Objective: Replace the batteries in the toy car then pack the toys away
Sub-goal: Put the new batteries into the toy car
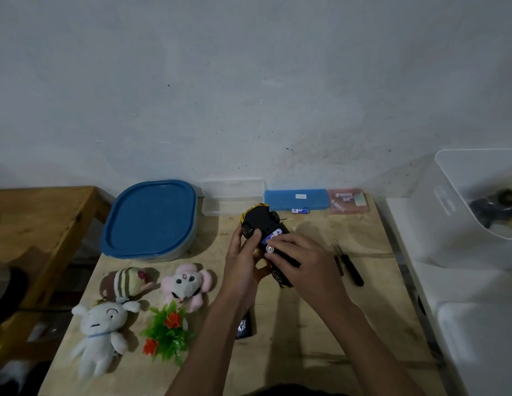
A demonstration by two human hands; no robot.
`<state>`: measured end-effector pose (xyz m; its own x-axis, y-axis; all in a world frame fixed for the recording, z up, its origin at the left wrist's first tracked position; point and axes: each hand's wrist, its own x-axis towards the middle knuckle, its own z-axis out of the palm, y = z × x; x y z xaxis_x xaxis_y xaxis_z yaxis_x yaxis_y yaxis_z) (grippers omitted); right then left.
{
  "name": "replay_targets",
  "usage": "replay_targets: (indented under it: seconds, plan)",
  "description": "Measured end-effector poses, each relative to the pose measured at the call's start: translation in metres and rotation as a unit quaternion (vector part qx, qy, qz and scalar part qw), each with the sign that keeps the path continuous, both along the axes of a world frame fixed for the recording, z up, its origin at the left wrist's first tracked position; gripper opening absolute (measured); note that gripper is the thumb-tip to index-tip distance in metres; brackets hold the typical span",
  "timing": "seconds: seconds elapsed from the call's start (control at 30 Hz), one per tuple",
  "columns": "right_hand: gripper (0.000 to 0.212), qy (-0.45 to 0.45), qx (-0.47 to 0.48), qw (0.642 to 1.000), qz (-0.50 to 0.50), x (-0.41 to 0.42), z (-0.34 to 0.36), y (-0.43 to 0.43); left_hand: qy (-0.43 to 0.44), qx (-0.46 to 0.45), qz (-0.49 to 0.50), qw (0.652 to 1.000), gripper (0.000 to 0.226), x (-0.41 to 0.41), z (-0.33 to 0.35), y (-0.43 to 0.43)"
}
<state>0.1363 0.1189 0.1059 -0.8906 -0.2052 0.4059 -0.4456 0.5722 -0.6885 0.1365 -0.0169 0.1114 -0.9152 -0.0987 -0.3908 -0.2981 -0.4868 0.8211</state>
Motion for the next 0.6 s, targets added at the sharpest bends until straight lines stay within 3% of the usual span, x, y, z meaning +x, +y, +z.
replay_targets:
  seconds: [0.17, 0.33, 0.43, 0.5, 0.6]
  plan:
    - [0.029, -0.018, 0.008, 1.000, -0.004, 0.001, -0.005, -0.004, 0.003, -0.002, -0.001, 1.000, 0.030, 0.000, -0.001, -0.001]
    - [0.041, -0.057, 0.061, 0.993, -0.081, -0.001, 0.001, -0.002, 0.012, -0.006, -0.008, 1.000, 0.031, 0.000, -0.001, 0.000]
    - [0.080, -0.244, -0.003, 0.964, -0.109, -0.004, 0.013, 0.005, 0.017, 0.007, -0.010, 1.000, 0.030, 0.001, -0.003, -0.001]
    - [0.092, -0.365, -0.076, 0.925, -0.077, -0.006, 0.015, 0.008, 0.021, 0.014, -0.019, 0.999, 0.030, 0.002, -0.003, -0.002]
    - [0.053, -0.409, -0.150, 0.900, -0.017, -0.007, 0.012, 0.010, 0.025, 0.014, -0.035, 0.999, 0.030, 0.001, -0.003, -0.002]
